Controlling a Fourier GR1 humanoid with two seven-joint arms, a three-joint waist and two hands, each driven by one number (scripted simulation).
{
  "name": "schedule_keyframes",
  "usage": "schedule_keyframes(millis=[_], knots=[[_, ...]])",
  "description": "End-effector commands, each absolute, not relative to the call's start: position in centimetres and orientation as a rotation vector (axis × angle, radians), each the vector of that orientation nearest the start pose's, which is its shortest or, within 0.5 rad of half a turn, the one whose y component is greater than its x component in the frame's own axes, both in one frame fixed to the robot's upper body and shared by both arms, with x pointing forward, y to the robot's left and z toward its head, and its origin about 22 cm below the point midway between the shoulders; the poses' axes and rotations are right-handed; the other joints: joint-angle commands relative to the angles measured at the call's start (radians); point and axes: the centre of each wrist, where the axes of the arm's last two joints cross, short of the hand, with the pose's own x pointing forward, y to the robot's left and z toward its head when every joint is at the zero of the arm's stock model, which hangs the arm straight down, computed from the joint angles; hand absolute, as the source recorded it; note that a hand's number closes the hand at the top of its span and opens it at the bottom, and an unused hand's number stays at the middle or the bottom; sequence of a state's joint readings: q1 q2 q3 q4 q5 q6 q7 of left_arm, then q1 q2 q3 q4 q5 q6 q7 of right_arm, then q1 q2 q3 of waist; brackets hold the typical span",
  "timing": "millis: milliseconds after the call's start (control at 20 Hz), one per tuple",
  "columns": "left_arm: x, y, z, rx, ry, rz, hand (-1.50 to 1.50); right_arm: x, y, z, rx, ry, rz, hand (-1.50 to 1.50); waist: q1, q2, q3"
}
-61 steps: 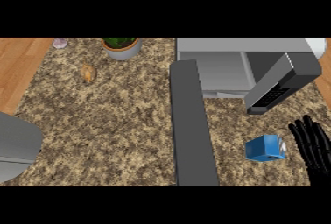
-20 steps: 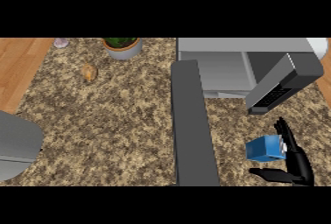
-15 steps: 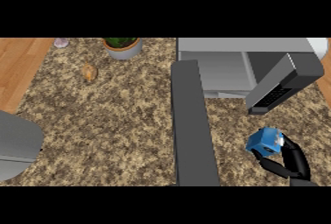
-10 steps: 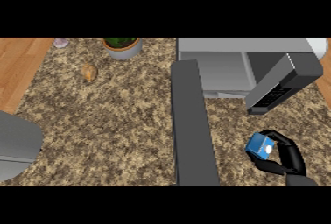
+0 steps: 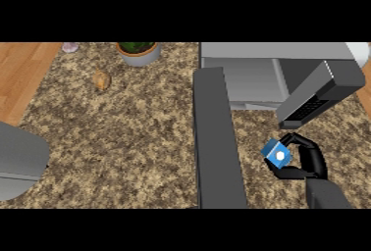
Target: Pick up the milk, place it into the microwave and close the microwave
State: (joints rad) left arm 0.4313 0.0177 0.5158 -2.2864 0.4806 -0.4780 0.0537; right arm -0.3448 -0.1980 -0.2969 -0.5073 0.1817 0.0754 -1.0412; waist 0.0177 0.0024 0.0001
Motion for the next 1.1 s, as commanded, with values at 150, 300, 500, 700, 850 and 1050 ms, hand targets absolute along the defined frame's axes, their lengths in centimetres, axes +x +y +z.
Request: schedule_keyframes(millis=[150,300,500,700,850,1050], knots=[[8.0,35.0,10.9,0.038,-1.962,0.053,-1.50,27.4,-30.9,-12.7,-0.008,-1.940,0.171,1.50,-0.006,-0.002,0.000],[9.5,35.3,10.4,0.029,-1.950,0.058,-1.50,28.6,-26.9,-12.2,0.079,-1.970,0.166,1.50,-0.018,-0.004,-0.001],[8.6,34.4,11.9,0.041,-1.951,0.064,-1.50,29.8,-28.7,-8.9,0.018,-2.016,0.207,1.50,-0.022,-0.007,-0.001],[9.0,34.8,10.3,0.043,-1.937,0.074,-1.50,30.0,-23.2,-7.8,0.002,-1.998,0.184,1.50,-0.021,-0.006,-0.001],[8.6,35.7,10.2,0.043,-1.937,0.067,-1.50,31.9,-23.1,-5.5,-0.056,-2.005,0.192,1.50,-0.014,-0.004,0.000],[7.1,36.5,10.5,0.032,-1.944,0.058,-1.50,34.3,-20.2,-1.8,-0.063,-2.010,0.197,1.50,-0.011,-0.006,-0.001]])
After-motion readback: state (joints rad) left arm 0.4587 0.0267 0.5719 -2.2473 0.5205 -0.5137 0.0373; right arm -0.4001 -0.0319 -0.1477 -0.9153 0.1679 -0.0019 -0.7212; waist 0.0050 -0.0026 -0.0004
